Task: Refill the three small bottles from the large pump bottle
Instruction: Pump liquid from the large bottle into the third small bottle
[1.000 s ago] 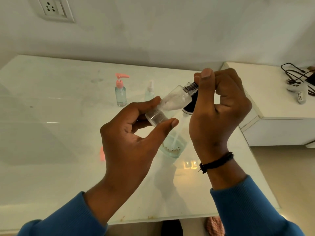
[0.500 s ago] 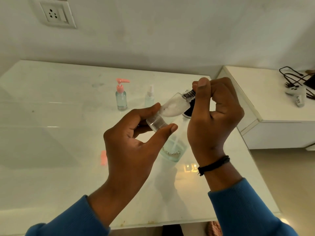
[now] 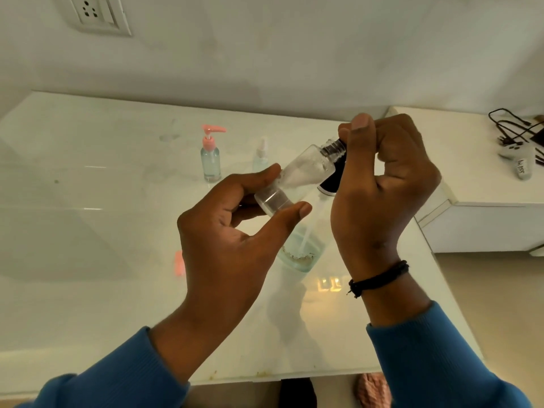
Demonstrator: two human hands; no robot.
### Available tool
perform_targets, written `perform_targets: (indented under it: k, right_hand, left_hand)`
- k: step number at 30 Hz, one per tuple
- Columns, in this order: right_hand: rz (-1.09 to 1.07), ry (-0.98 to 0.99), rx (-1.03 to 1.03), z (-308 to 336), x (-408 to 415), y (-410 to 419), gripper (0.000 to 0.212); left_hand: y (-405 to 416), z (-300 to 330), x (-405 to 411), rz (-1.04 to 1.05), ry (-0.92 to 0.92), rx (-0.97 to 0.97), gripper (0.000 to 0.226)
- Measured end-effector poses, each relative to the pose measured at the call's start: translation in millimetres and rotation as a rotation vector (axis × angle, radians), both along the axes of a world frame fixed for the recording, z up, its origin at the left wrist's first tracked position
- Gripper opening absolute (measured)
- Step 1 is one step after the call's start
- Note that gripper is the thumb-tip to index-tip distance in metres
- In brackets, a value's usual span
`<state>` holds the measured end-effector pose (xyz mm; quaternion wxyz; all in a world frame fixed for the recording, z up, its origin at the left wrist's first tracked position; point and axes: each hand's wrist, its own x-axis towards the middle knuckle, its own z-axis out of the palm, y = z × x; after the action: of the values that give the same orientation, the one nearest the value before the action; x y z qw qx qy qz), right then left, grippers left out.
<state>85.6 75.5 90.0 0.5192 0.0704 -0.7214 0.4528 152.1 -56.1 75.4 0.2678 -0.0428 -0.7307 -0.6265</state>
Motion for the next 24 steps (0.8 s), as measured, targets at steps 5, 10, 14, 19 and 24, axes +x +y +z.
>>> perform_targets:
  k: [5,10,14,19,24]
  right_hand:
    - [0.04,-0.032,-0.032,-4.4,-1.0,1.2,0.034]
    - [0.004,-0.004,0.012,1.2,-0.9,2.3,0.037]
    - [0.017,-0.005,-0.01,-5.9,0.2,-1.8,0.033]
    - [-0.002,0.006,0.025,0.7,-0.7,1.5,0.036]
    - [0.027,-0.016,0.013,-4.4,0.5,-0.1,0.034]
  left_hand:
    - [0.4,-1.2,-0.2,-0.015,-0.018,0.034,0.041]
    - [0.4,-0.1,0.4,-0.011,-0.015,0.03,0.04]
    - [0.7,-0.2,-0.3,-0.009,-0.022,0.032,0.04]
    - [0.8,0.8,-0.2,-0.006,-0.003,0.023,0.041]
    - [0.6,0.1,-0.5,-0.009,-0.005,0.025,0.04]
